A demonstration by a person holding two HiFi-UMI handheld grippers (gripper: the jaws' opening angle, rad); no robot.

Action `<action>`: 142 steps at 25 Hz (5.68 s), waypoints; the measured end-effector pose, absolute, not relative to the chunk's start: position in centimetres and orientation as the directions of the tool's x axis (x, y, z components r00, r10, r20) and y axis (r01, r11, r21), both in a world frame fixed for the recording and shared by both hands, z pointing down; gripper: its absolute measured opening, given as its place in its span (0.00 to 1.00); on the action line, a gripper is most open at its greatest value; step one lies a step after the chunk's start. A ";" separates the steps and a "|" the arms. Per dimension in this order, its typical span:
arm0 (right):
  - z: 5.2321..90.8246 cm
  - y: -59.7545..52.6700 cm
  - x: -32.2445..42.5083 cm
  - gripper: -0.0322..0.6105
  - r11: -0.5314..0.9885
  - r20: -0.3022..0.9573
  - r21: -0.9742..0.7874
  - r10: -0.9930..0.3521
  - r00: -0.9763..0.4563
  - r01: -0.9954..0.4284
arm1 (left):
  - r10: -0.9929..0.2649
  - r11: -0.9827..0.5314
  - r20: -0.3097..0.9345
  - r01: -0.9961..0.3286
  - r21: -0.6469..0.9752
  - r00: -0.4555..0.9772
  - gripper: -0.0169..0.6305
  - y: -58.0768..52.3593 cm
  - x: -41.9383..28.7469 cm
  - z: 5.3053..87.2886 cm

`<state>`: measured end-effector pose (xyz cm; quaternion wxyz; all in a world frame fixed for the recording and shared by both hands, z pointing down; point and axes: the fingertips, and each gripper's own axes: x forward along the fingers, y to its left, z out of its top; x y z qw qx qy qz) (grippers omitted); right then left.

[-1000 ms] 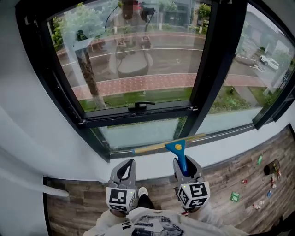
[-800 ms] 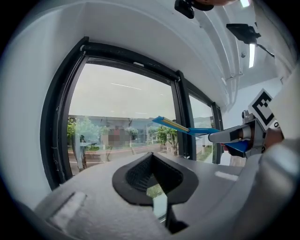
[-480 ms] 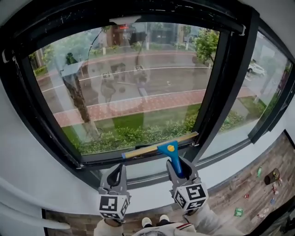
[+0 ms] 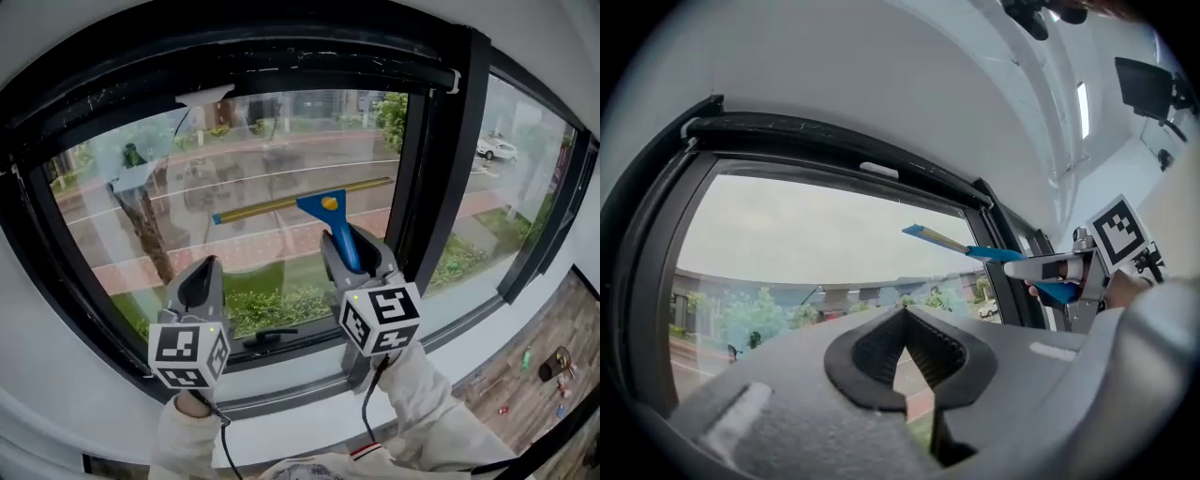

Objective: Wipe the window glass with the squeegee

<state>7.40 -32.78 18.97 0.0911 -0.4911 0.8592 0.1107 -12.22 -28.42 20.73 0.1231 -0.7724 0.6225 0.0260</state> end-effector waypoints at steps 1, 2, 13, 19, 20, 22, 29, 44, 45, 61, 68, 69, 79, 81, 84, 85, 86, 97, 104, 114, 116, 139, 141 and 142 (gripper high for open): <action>17.3 -33.4 7.8 0.28 0.479 -0.289 0.116 -0.822 -0.491 -0.870 | -0.949 -0.204 -0.210 -0.966 -0.159 0.235 0.02 -29.2 -11.7 19.3; 15.8 -34.1 8.1 0.28 0.466 -0.311 0.131 -0.819 -0.483 -0.875 | -0.942 -0.215 -0.227 -0.964 -0.155 0.246 0.02 -29.9 -11.2 18.0; 3.9 -41.2 9.7 0.28 0.372 -0.444 0.157 -0.801 -0.402 -0.915 | -0.900 -0.262 -0.313 -0.951 -0.164 0.302 0.02 -35.0 -8.0 8.7; 1.3 -42.3 9.2 0.28 0.315 -0.462 0.167 -0.812 -0.357 -0.934 | -0.899 -0.284 -0.299 -0.946 -0.157 0.320 0.02 -36.1 -6.8 7.0; 1.1 -42.5 9.2 0.28 0.310 -0.465 0.170 -0.812 -0.353 -0.935 | -0.897 -0.284 -0.301 -0.944 -0.166 0.323 0.02 -36.1 -6.7 6.7; 0.8 -42.9 9.0 0.28 0.298 -0.468 0.175 -0.813 -0.346 -0.938 | -0.894 -0.286 -0.305 -0.942 -0.175 0.328 0.02 -36.0 -6.7 6.3; 2.0 -43.6 8.5 0.28 0.270 -0.444 0.205 -0.831 -0.336 -0.941 | -0.886 -0.310 -0.308 -0.937 -0.163 0.347 0.02 -36.2 -5.9 6.9; 5.5 -43.6 8.4 0.28 0.288 -0.417 0.178 -0.844 -0.338 -0.941 | -0.914 -0.286 -0.256 -0.947 -0.147 0.316 0.02 -35.6 -7.4 10.9; 5.8 -43.6 8.4 0.28 0.290 -0.415 0.176 -0.845 -0.338 -0.941 | -0.916 -0.282 -0.253 -0.949 -0.142 0.310 0.02 -35.5 -7.6 11.3; 10.7 -43.4 8.3 0.28 0.315 -0.376 0.142 -0.860 -0.346 -0.938 | -0.940 -0.278 -0.173 -0.955 -0.109 0.293 0.03 -36.0 -8.1 17.0; 13.6 -43.2 8.3 0.28 0.321 -0.345 0.135 -0.872 -0.348 -0.937 | -0.939 -0.291 -0.155 -0.950 -0.112 0.306 0.03 -35.8 -7.4 17.8; 14.0 -43.2 8.2 0.28 0.322 -0.341 0.132 -0.873 -0.348 -0.938 | -0.940 -0.292 -0.152 -0.950 -0.109 0.306 0.03 -35.8 -7.4 18.1; 18.3 -42.9 8.4 0.28 0.327 -0.300 0.131 -0.887 -0.351 -0.936 | -0.945 -0.304 -0.102 -0.950 -0.067 0.310 0.03 -35.3 -6.8 22.1; 19.2 -42.8 8.5 0.28 0.326 -0.290 0.130 -0.891 -0.350 -0.936 | -0.946 -0.306 -0.091 -0.950 -0.056 0.310 0.03 -35.2 -6.6 23.1; 20.9 -42.6 8.3 0.28 0.330 -0.272 0.120 -0.896 -0.351 -0.936 | -0.954 -0.286 -0.083 -0.957 -0.058 0.290 0.03 -34.8 -7.0 24.3; 21.3 -42.6 8.3 0.28 0.332 -0.267 0.118 -0.897 -0.351 -0.936 | -0.956 -0.277 -0.080 -0.959 -0.062 0.282 0.03 -34.7 -7.1 24.6; 21.8 -42.6 8.2 0.28 0.332 -0.263 0.117 -0.899 -0.352 -0.936 | -0.958 -0.272 -0.076 -0.960 -0.064 0.276 0.03 -34.6 -7.1 25.0; 24.7 -42.4 8.4 0.28 0.335 -0.240 0.119 -0.904 -0.355 -0.935 | -0.962 -0.274 -0.006 -0.961 -0.032 0.275 0.03 -34.0 -6.3 29.8; 27.2 -42.2 8.5 0.28 0.338 -0.213 0.123 -0.909 -0.358 -0.933 | -0.962 -0.274 0.025 -0.961 -0.027 0.273 0.03 -33.9 -5.9 32.1; 31.1 -41.7 8.3 0.28 0.355 -0.166 0.115 -0.914 -0.371 -0.928 | -0.958 -0.273 0.082 -0.962 0.016 0.273 0.03 -33.7 -5.4 36.1; 31.6 -41.7 8.3 0.28 0.357 -0.160 0.116 -0.914 -0.372 -0.927 | -0.958 -0.273 0.087 -0.962 0.020 0.274 0.03 -33.7 -5.3 36.5; 37.7 -41.3 8.4 0.28 0.368 -0.104 0.092 -0.921 -0.376 -0.925 | -0.945 -0.278 0.156 -0.958 0.071 0.286 0.03 -34.1 -4.3 42.1; 38.3 -41.3 8.5 0.28 0.369 -0.099 0.089 -0.921 -0.376 -0.925 | -0.944 -0.274 0.168 -0.959 0.078 0.283 0.03 -34.1 -4.4 42.9; 38.6 -41.3 8.5 0.28 0.369 -0.094 0.089 -0.921 -0.377 -0.925 | -0.944 -0.272 0.173 -0.959 0.082 0.282 0.03 -34.0 -4.4 43.3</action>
